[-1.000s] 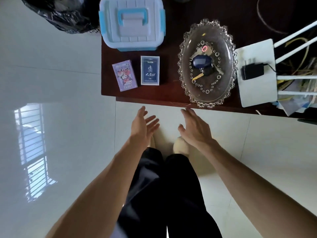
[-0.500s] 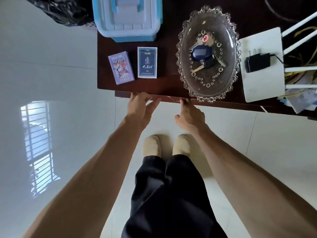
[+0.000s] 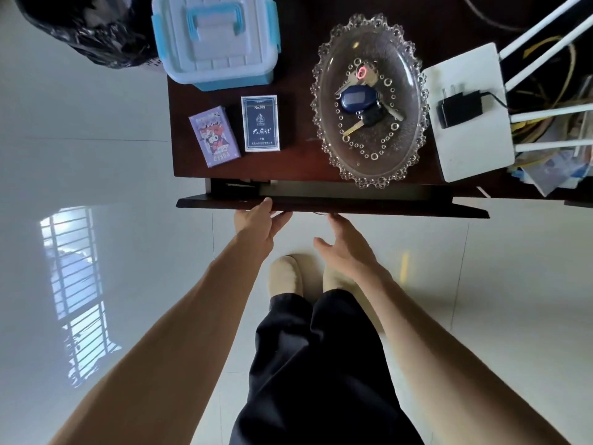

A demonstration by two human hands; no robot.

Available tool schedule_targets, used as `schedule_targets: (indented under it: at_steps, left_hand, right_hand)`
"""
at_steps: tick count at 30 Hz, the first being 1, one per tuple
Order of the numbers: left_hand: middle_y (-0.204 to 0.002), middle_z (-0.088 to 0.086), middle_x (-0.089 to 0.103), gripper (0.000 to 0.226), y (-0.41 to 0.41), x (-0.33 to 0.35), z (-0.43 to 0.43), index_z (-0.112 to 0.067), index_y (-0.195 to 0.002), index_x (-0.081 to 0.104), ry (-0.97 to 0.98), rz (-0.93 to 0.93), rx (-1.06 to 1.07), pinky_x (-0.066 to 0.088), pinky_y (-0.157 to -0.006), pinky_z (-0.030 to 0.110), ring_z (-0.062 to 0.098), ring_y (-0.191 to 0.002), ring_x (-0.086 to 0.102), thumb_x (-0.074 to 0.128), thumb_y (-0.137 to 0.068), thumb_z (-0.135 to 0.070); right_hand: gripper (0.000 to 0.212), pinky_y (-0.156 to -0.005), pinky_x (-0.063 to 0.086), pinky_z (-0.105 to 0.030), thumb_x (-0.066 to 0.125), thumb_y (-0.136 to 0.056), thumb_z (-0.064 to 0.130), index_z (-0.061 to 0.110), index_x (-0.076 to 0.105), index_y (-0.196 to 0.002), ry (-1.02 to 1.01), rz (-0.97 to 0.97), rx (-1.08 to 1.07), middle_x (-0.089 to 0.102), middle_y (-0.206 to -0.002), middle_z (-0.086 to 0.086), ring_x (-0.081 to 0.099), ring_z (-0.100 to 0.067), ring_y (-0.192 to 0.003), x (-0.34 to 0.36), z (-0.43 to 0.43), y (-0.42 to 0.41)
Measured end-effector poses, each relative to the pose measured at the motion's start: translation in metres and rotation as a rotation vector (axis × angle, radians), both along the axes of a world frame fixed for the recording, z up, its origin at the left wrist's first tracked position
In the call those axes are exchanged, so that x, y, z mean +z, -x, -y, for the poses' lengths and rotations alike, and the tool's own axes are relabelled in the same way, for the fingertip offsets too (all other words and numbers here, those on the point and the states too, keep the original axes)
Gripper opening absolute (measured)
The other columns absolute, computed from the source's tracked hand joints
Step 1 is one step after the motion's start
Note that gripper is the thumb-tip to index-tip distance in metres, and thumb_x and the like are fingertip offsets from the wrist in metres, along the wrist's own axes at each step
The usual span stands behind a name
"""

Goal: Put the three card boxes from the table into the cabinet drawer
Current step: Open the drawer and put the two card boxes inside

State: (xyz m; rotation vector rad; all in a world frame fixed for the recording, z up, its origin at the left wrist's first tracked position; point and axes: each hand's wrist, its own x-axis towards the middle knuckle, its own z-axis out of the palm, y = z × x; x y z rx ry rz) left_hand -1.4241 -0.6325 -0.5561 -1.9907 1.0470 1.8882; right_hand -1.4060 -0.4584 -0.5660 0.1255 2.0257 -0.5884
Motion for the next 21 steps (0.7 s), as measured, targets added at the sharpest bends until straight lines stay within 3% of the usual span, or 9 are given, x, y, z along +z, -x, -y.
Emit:
schedule_targets:
  at_steps: [2,5,8,11,15,18,21]
  left_hand:
    - [-0.115,0.022,0.068,0.031,0.001,0.0,0.001,0.002,-0.125,0.051,0.007,0.007,-0.013,0.063,-0.072,0.042,0.026,-0.077,0.076,0.055,-0.095,0.0]
    - [-0.105,0.017,0.068,0.028,0.004,0.001,0.005,0.002,-0.123,0.053,0.043,0.023,-0.062,0.063,-0.071,0.043,0.019,-0.056,0.074,0.055,-0.095,-0.002]
    - [-0.108,0.015,0.066,0.029,0.005,-0.003,0.009,0.0,-0.121,0.054,0.076,0.076,-0.104,0.063,-0.074,0.044,0.023,-0.05,0.072,0.06,-0.093,-0.004]
    - [-0.106,0.016,0.069,0.028,0.008,-0.002,0.013,-0.001,-0.117,0.053,0.08,0.122,-0.136,0.064,-0.071,0.043,0.029,-0.055,0.074,0.062,-0.091,-0.003]
    - [-0.098,0.021,0.07,0.023,0.012,-0.002,0.014,-0.001,-0.114,0.052,0.076,0.116,-0.154,0.063,-0.061,0.044,0.032,-0.054,0.073,0.055,-0.092,0.003]
    - [-0.098,0.022,0.069,0.024,0.011,-0.003,0.013,-0.002,-0.114,0.051,0.092,0.115,-0.17,0.063,-0.06,0.044,0.033,-0.054,0.073,0.055,-0.091,0.004]
    - [-0.096,0.023,0.07,0.017,0.007,-0.002,0.012,-0.002,-0.106,0.052,0.102,0.135,-0.173,0.063,-0.06,0.045,0.035,-0.056,0.073,0.056,-0.09,0.003]
  right_hand:
    - [0.074,-0.112,0.044,-0.042,0.058,-0.094,0.048,0.024,0.031,-0.158,0.112,0.063,-0.437,0.05,-0.153,-0.002,0.057,-0.019,-0.132,0.012,-0.015,-0.004]
    - [0.066,-0.085,0.061,-0.036,0.064,-0.096,0.04,0.021,0.039,-0.153,0.234,0.198,-1.237,0.066,-0.131,-0.01,0.075,-0.02,-0.102,0.019,-0.041,0.009]
    - [0.059,-0.068,0.063,-0.032,0.064,-0.098,0.03,0.018,0.038,-0.15,0.305,0.224,-1.631,0.067,-0.124,-0.02,0.077,-0.028,-0.098,0.012,-0.066,0.035]
    - [0.04,-0.061,0.064,-0.035,0.063,-0.098,0.019,0.009,0.053,-0.135,0.275,0.207,-1.73,0.073,-0.111,-0.024,0.076,-0.029,-0.096,0.001,-0.07,0.054]
    - [0.014,-0.056,0.063,-0.037,0.059,-0.097,0.01,0.005,0.061,-0.11,0.243,0.22,-1.751,0.076,-0.067,-0.017,0.077,-0.023,-0.06,-0.007,-0.069,0.059]
    - [0.015,-0.057,0.063,-0.039,0.059,-0.096,0.008,0.005,0.06,-0.11,0.256,0.21,-1.734,0.077,-0.071,-0.019,0.077,-0.025,-0.061,-0.005,-0.072,0.057]
    - [0.024,-0.061,0.065,-0.043,0.059,-0.095,0.005,0.002,0.059,-0.119,0.262,0.2,-1.728,0.075,-0.095,-0.023,0.076,-0.03,-0.079,-0.003,-0.072,0.054]
